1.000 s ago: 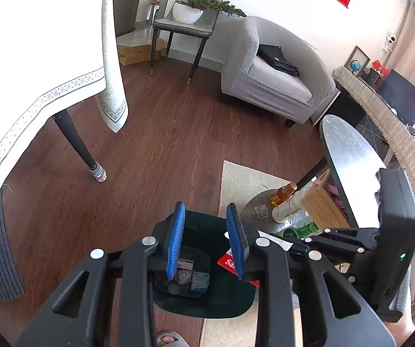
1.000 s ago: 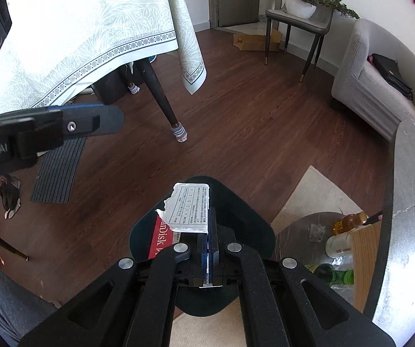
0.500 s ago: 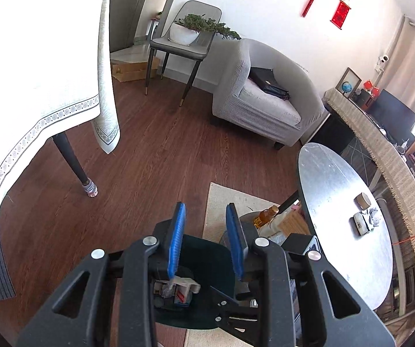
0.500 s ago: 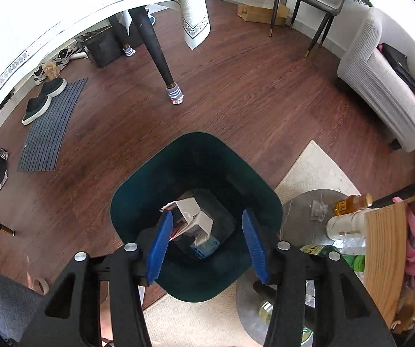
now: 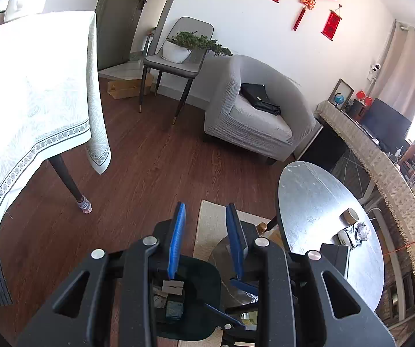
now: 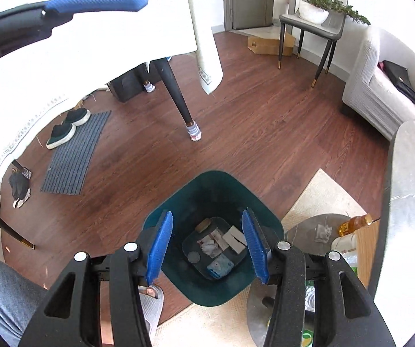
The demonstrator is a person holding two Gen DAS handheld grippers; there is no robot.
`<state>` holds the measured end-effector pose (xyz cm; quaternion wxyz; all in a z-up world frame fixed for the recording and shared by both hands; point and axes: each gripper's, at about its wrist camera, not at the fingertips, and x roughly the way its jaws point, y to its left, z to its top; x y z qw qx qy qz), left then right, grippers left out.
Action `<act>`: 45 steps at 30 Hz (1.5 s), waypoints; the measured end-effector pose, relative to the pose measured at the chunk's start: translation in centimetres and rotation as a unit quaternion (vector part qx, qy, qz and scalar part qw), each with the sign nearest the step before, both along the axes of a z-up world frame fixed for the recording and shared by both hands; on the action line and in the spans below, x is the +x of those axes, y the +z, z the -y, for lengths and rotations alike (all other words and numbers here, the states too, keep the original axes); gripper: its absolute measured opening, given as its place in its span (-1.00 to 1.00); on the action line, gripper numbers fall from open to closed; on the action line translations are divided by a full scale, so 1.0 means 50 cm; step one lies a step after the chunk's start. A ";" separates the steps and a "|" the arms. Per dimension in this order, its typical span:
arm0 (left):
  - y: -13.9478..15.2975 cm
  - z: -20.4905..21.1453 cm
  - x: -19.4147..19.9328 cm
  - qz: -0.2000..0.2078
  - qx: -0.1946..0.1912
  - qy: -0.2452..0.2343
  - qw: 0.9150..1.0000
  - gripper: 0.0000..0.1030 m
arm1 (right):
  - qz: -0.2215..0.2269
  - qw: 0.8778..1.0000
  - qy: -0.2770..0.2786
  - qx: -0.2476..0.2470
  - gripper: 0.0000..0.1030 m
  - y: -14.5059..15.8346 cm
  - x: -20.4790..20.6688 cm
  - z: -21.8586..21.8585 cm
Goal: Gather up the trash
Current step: 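Open the right tool to drop the SanDisk box into the bin, then move both tools back to the table toward the black snack bag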
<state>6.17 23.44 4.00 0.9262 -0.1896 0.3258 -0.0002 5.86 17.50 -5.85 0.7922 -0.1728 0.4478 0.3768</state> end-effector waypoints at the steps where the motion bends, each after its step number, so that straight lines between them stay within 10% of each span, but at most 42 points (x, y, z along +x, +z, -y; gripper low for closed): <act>1: 0.007 0.005 0.000 0.005 0.001 0.000 1.000 -0.42 | 0.007 1.000 -0.002 0.009 -0.02 0.017 -0.002 0.008; 16: 0.039 0.110 0.039 0.022 0.012 -0.020 0.999 -0.35 | 0.064 0.990 -0.090 0.086 -0.02 0.156 0.038 0.211; 45: -0.014 0.506 0.135 -0.019 0.050 -0.087 0.995 0.65 | 0.132 0.941 -0.303 0.075 0.51 0.189 0.096 0.678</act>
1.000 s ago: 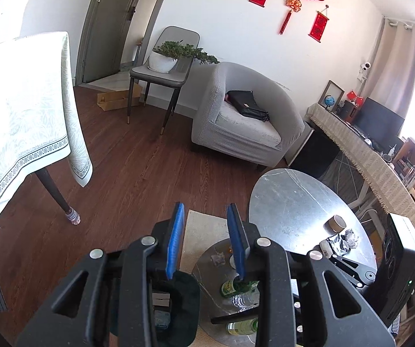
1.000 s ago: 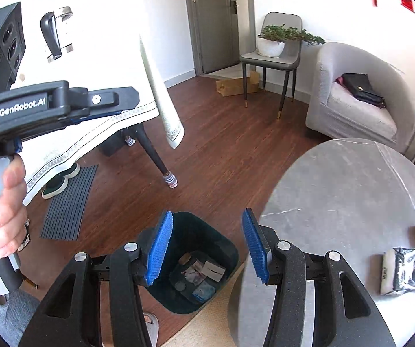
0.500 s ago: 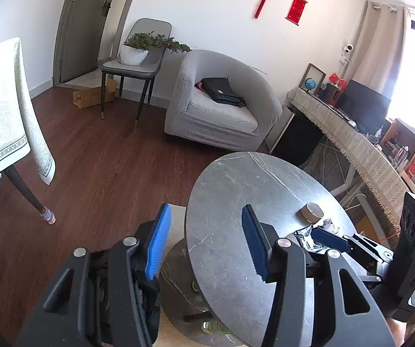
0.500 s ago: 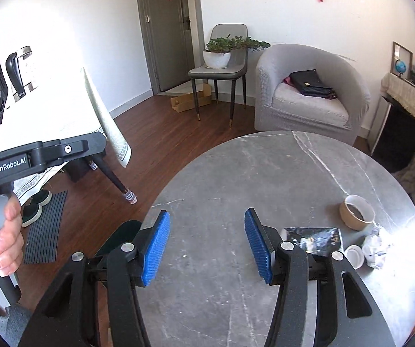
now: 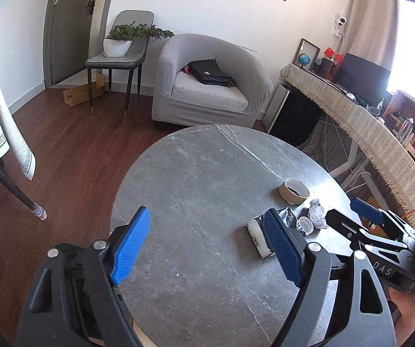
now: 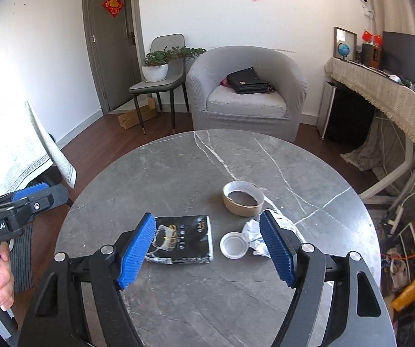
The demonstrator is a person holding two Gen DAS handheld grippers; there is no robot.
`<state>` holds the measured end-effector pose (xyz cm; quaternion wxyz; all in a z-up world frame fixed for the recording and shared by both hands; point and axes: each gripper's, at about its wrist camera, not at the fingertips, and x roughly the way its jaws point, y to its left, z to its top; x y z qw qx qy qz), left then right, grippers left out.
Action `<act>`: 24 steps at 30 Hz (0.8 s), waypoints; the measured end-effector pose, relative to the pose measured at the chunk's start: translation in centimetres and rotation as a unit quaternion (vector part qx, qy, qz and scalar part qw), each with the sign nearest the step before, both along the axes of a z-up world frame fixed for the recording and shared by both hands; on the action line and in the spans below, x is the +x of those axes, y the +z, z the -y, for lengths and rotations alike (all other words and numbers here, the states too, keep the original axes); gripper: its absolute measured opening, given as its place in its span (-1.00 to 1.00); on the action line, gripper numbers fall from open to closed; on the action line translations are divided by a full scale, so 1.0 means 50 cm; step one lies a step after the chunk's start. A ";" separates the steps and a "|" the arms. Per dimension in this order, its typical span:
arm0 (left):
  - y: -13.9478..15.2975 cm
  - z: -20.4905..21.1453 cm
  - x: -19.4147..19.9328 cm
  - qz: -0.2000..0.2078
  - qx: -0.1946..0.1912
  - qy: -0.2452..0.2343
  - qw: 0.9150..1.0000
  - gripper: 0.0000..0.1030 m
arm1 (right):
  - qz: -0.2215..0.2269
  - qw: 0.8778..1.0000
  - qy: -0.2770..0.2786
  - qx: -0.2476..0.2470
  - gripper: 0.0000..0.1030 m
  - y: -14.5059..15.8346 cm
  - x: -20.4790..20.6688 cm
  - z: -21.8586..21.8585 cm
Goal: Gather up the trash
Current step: 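Move both tools back to the table toward the black snack bag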
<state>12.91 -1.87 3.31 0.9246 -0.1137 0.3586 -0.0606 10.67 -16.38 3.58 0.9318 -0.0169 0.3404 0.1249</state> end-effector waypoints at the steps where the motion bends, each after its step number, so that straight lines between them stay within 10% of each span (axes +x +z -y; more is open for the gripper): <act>1: -0.005 0.015 0.002 -0.002 0.003 -0.003 1.000 0.66 | 0.000 1.000 -0.009 -0.004 0.53 -0.003 0.002 0.013; 24: -0.106 0.248 0.072 -0.057 0.082 -0.021 0.995 0.75 | -0.024 0.995 -0.092 0.021 0.65 -0.049 0.008 0.181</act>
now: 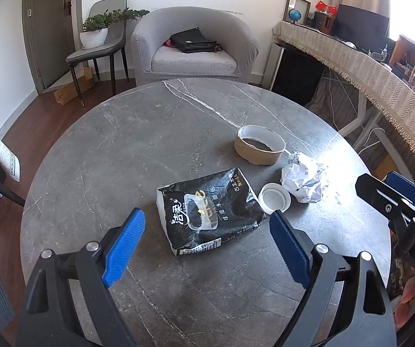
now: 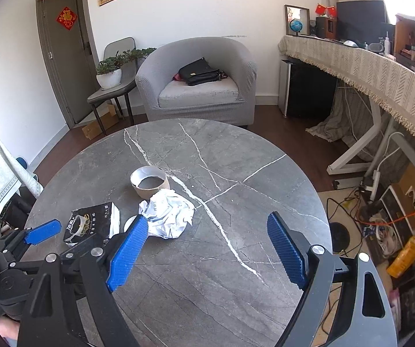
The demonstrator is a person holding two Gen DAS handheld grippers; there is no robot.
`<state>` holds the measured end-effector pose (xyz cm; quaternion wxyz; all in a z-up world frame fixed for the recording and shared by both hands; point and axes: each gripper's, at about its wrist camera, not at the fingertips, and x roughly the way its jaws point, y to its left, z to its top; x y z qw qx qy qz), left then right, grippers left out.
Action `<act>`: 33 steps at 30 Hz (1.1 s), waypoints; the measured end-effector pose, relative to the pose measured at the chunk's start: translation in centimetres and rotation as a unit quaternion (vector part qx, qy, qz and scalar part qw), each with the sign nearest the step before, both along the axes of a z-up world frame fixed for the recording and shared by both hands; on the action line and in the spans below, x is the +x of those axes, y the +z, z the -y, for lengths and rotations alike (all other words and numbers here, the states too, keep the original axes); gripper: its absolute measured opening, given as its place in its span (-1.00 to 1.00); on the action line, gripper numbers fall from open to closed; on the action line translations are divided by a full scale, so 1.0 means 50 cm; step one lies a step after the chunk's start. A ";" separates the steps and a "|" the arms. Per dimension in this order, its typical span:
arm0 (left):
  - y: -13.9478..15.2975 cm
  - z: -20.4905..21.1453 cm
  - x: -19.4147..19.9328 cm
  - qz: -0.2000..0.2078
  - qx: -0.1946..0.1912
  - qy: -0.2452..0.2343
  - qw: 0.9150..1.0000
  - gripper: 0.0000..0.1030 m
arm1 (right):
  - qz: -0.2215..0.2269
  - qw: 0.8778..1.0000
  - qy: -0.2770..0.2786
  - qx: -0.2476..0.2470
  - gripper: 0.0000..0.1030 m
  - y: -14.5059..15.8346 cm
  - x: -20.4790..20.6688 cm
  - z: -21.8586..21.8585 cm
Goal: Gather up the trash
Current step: 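Move both tools back to the table toward the black snack bag, then close the left tool on the black snack bag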
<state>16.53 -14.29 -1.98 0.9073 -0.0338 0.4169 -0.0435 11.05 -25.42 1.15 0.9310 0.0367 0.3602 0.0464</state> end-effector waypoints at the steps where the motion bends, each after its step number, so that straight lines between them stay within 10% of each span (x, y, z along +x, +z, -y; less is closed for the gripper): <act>1: 0.000 0.002 0.003 0.000 0.003 0.000 1.000 0.75 | -0.001 1.000 -0.001 -0.001 0.65 -0.002 0.000 0.002; 33: -0.037 0.014 0.060 -0.022 0.029 0.026 0.999 0.65 | -0.019 1.000 0.019 -0.001 0.66 -0.017 0.012 -0.007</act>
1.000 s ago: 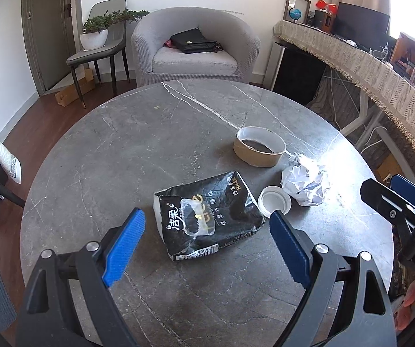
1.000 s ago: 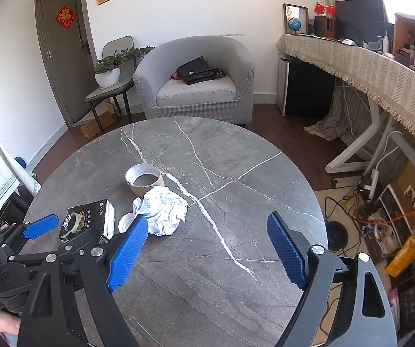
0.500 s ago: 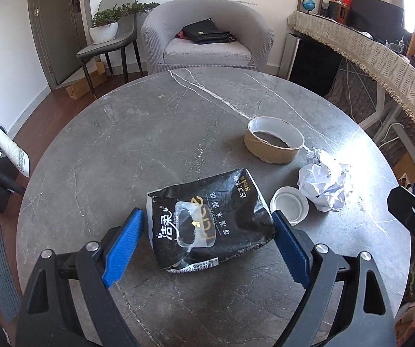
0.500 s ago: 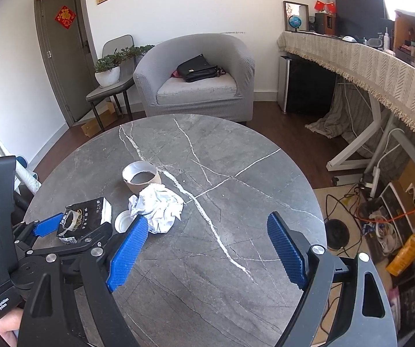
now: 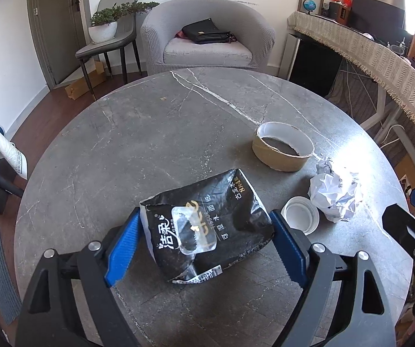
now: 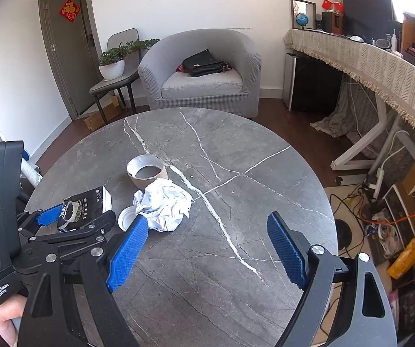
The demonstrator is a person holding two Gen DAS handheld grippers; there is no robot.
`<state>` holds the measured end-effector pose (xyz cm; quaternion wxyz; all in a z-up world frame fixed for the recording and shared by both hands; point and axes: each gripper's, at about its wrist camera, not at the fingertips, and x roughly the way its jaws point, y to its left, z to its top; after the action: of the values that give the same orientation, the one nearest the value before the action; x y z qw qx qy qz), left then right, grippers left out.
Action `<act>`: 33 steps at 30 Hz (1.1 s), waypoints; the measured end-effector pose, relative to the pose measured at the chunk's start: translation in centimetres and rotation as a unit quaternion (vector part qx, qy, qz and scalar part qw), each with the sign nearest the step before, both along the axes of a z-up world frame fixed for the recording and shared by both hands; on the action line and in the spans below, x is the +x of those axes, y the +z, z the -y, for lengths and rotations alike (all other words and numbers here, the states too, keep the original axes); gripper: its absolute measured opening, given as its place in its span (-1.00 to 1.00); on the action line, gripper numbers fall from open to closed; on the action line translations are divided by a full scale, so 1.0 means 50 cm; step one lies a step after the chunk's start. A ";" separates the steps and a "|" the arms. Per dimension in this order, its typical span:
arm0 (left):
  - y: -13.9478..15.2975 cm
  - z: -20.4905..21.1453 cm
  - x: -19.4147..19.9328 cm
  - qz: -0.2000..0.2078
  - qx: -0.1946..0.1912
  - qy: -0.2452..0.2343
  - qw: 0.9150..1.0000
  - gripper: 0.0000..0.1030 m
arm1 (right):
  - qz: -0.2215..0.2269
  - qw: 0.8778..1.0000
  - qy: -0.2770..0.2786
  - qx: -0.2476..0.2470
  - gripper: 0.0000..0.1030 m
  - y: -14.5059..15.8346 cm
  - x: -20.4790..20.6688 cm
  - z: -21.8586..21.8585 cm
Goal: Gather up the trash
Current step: 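Close the left tool on the black snack bag, then grasp the crumpled white foil ball with the right tool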
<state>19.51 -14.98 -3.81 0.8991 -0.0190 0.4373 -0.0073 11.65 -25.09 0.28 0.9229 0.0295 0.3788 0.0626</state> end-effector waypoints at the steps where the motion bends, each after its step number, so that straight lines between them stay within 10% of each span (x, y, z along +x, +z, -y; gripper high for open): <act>1: 0.001 -0.002 -0.001 0.002 -0.003 -0.003 1.000 0.63 | -0.002 1.000 0.004 0.001 0.65 -0.001 0.002 -0.003; 20: 0.052 -0.098 -0.023 0.035 -0.078 -0.006 0.996 0.46 | -0.013 0.999 0.049 0.019 0.65 -0.021 0.044 -0.067; 33: 0.097 -0.154 -0.056 0.067 -0.089 -0.025 0.994 0.46 | -0.036 0.999 0.023 0.019 0.10 -0.045 0.087 -0.083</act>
<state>16.71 -7.30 1.04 0.9206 -0.0873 0.3743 -0.0692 16.02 -20.95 -1.98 0.9061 0.0405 0.4115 0.0896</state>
